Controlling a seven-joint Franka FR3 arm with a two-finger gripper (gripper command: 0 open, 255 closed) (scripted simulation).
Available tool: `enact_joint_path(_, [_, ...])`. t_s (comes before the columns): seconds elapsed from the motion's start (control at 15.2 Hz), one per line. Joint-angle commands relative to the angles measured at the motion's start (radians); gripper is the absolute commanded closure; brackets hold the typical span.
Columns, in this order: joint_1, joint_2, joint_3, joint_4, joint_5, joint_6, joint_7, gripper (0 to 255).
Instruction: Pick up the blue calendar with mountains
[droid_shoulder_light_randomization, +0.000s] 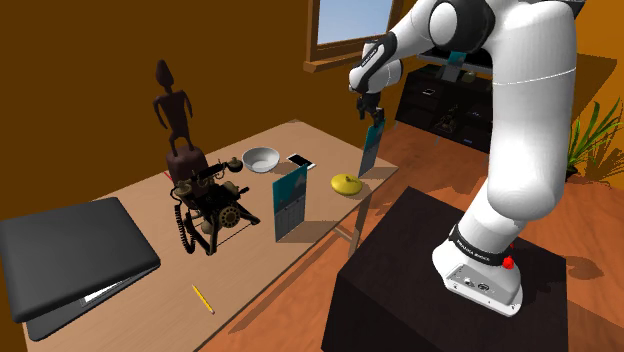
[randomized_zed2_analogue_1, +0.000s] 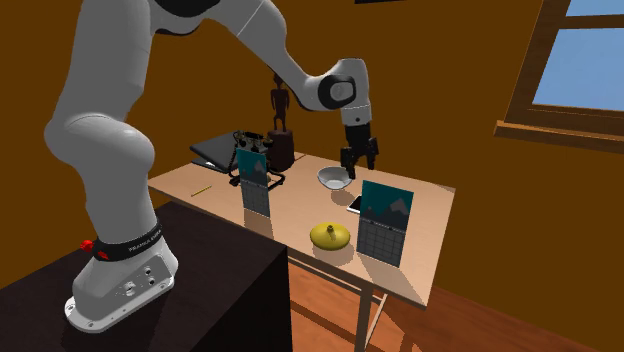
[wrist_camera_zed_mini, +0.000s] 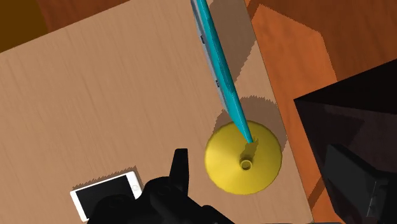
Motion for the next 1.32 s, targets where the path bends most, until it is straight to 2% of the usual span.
enact_joint_path(0.0, [-0.005,0.018,0.007,-0.004,0.009,0.021,-0.004,0])
enact_joint_path(0.26, [-0.013,0.042,0.017,-0.008,0.021,0.047,-0.008,0])
enact_joint_path(0.33, [-0.015,0.046,0.018,-0.003,0.023,0.046,-0.009,255])
enact_joint_path(0.92, [-0.013,0.042,0.017,-0.008,0.021,0.047,-0.008,255])
enact_joint_path(1.25, [0.002,-0.004,-0.001,0.001,-0.002,-0.005,0.0,255])
